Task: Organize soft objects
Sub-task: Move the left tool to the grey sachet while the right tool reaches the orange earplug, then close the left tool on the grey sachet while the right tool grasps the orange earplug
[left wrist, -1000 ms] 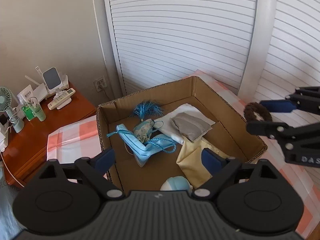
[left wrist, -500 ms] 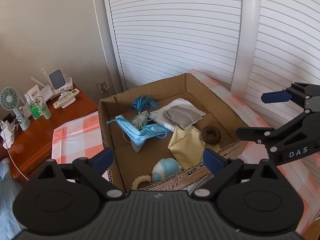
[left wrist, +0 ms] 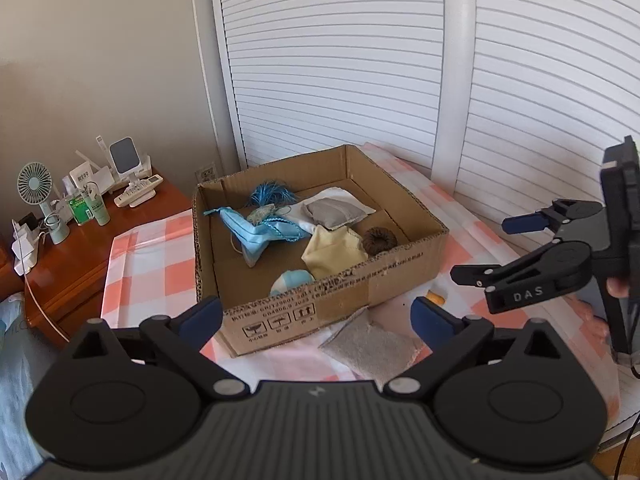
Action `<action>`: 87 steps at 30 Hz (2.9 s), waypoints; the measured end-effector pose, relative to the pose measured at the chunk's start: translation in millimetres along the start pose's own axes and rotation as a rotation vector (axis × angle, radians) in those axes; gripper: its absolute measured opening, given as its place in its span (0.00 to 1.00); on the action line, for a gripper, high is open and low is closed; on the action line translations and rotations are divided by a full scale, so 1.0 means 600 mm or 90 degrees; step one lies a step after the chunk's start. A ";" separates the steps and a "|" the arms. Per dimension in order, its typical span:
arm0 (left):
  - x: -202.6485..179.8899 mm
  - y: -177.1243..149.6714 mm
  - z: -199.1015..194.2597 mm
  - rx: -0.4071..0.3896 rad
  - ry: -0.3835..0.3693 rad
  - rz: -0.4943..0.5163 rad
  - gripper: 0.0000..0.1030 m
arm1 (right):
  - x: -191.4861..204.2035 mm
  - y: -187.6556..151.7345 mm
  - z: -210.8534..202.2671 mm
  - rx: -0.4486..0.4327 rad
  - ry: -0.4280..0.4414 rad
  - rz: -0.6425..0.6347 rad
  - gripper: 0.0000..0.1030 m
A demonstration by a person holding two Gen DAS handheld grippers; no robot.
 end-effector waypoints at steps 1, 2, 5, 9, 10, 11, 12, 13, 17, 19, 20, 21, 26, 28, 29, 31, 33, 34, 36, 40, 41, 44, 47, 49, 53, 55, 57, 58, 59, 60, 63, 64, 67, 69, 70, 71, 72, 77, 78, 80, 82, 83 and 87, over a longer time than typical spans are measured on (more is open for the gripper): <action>-0.002 -0.010 -0.003 -0.005 0.007 0.000 0.98 | -0.007 -0.011 0.005 0.007 -0.011 0.003 1.00; -0.004 -0.021 -0.005 -0.007 0.013 -0.003 0.98 | -0.015 -0.022 0.012 0.015 -0.023 0.004 1.00; -0.017 -0.054 -0.004 -0.008 0.014 0.003 0.98 | -0.038 -0.051 0.031 0.035 -0.057 0.009 1.00; -0.029 -0.092 0.014 0.022 0.017 -0.005 0.98 | -0.055 -0.075 0.043 0.045 -0.080 0.019 1.00; -0.033 -0.100 0.018 0.032 0.001 -0.017 0.98 | -0.061 -0.078 0.046 0.047 -0.092 0.020 1.00; -0.036 -0.105 0.022 0.042 -0.013 -0.024 0.98 | -0.065 -0.079 0.048 0.047 -0.105 0.021 1.00; -0.039 -0.112 0.025 0.051 -0.019 -0.032 0.98 | -0.069 -0.081 0.050 0.047 -0.116 0.023 1.00; -0.041 -0.116 0.029 0.056 -0.018 -0.036 0.98 | -0.073 -0.082 0.053 0.048 -0.124 0.024 1.00; -0.045 -0.130 0.038 0.072 -0.020 -0.043 0.98 | -0.069 -0.088 0.065 0.058 -0.122 0.014 1.00; -0.046 -0.132 0.039 0.073 -0.025 -0.046 0.98 | -0.058 -0.087 0.069 0.062 -0.112 0.001 1.00; -0.046 -0.133 0.040 0.075 -0.027 -0.047 0.98 | -0.051 -0.087 0.071 0.064 -0.107 -0.007 1.00; -0.046 -0.133 0.040 0.075 -0.030 -0.048 0.98 | -0.045 -0.087 0.073 0.066 -0.100 -0.010 1.00; -0.048 -0.135 0.043 0.080 -0.036 -0.052 0.98 | -0.022 -0.085 0.085 0.070 -0.066 -0.011 1.00; -0.049 -0.137 0.045 0.084 -0.038 -0.053 0.98 | -0.013 -0.084 0.089 0.071 -0.048 -0.012 1.00; -0.050 -0.138 0.046 0.086 -0.041 -0.053 0.98 | -0.009 -0.084 0.091 0.071 -0.041 -0.018 1.00; -0.050 -0.140 0.047 0.088 -0.042 -0.055 0.98 | 0.000 -0.083 0.095 0.072 -0.025 -0.031 0.99; -0.050 -0.141 0.048 0.090 -0.043 -0.055 0.98 | 0.006 -0.082 0.096 0.073 -0.017 -0.037 0.95; -0.049 -0.142 0.049 0.090 -0.042 -0.055 0.98 | 0.009 -0.081 0.096 0.072 -0.013 -0.040 0.89; -0.048 -0.143 0.051 0.091 -0.041 -0.056 0.98 | 0.015 -0.079 0.094 0.067 -0.003 -0.047 0.83; -0.051 -0.147 0.054 0.094 -0.049 -0.060 0.98 | 0.030 -0.077 0.094 0.055 0.016 -0.061 0.72; -0.051 -0.147 0.054 0.094 -0.050 -0.060 0.98 | 0.037 -0.078 0.094 0.052 0.024 -0.068 0.70; -0.051 -0.148 0.056 0.095 -0.052 -0.062 0.98 | 0.058 -0.077 0.097 0.044 0.041 -0.094 0.56; -0.049 -0.149 0.057 0.097 -0.054 -0.066 0.98 | 0.075 -0.073 0.101 0.041 0.059 -0.111 0.37; -0.047 -0.150 0.057 0.098 -0.054 -0.068 0.98 | 0.084 -0.071 0.105 0.039 0.066 -0.122 0.25; -0.045 -0.150 0.059 0.099 -0.052 -0.071 0.98 | 0.100 -0.072 0.109 0.039 0.076 -0.146 0.13; -0.046 -0.149 0.060 0.096 -0.054 -0.069 0.98 | 0.102 -0.074 0.106 0.040 0.075 -0.149 0.12; -0.048 -0.147 0.062 0.092 -0.055 -0.061 0.98 | 0.101 -0.077 0.103 0.041 0.073 -0.147 0.12; -0.049 -0.145 0.064 0.088 -0.054 -0.055 0.98 | 0.099 -0.078 0.100 0.041 0.072 -0.144 0.12; -0.051 -0.143 0.066 0.081 -0.054 -0.047 0.98 | 0.096 -0.080 0.098 0.042 0.069 -0.138 0.12; -0.053 -0.141 0.069 0.076 -0.053 -0.038 0.98 | 0.093 -0.082 0.094 0.042 0.065 -0.131 0.12; -0.066 -0.138 0.086 0.059 -0.051 0.004 0.97 | 0.082 -0.089 0.083 0.041 0.058 -0.116 0.12; -0.070 -0.138 0.094 0.056 -0.049 0.018 0.97 | 0.079 -0.091 0.078 0.040 0.056 -0.112 0.12; -0.080 -0.137 0.118 0.060 -0.065 0.036 0.96 | 0.069 -0.099 0.066 0.038 0.049 -0.101 0.12; -0.086 -0.138 0.131 0.064 -0.080 0.043 0.95 | 0.062 -0.103 0.059 0.037 0.043 -0.094 0.12; -0.090 -0.138 0.137 0.066 -0.086 0.047 0.95 | 0.059 -0.105 0.056 0.036 0.043 -0.090 0.12; -0.092 -0.138 0.143 0.068 -0.088 0.050 0.96 | 0.054 -0.106 0.052 0.035 0.041 -0.087 0.12; -0.093 -0.137 0.149 0.069 -0.092 0.050 0.96 | 0.051 -0.107 0.049 0.034 0.039 -0.083 0.12; -0.101 -0.125 0.169 0.070 -0.111 0.045 0.96 | 0.041 -0.111 0.042 0.028 0.042 -0.069 0.12; -0.104 -0.122 0.172 0.069 -0.113 0.046 0.96 | 0.041 -0.111 0.042 0.028 0.043 -0.067 0.12; -0.110 -0.116 0.178 0.068 -0.117 0.053 0.96 | 0.041 -0.110 0.043 0.027 0.044 -0.066 0.12; -0.117 -0.110 0.184 0.065 -0.122 0.061 0.96 | 0.041 -0.110 0.044 0.028 0.045 -0.067 0.12; -0.120 -0.106 0.186 0.063 -0.124 0.064 0.96 | 0.042 -0.110 0.045 0.028 0.045 -0.068 0.12; -0.134 -0.096 0.194 0.061 -0.134 0.071 0.95 | 0.042 -0.110 0.044 0.028 0.045 -0.067 0.12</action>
Point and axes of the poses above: each gripper's, at about its wrist camera, not at the fingertips, and z roughly the way its jaws point, x to its left, y to its top, the point moved 10 cm from there along z, roughly the way its jaws point, and after that the axes turned 15 degrees about y, right-handed, at the moved point
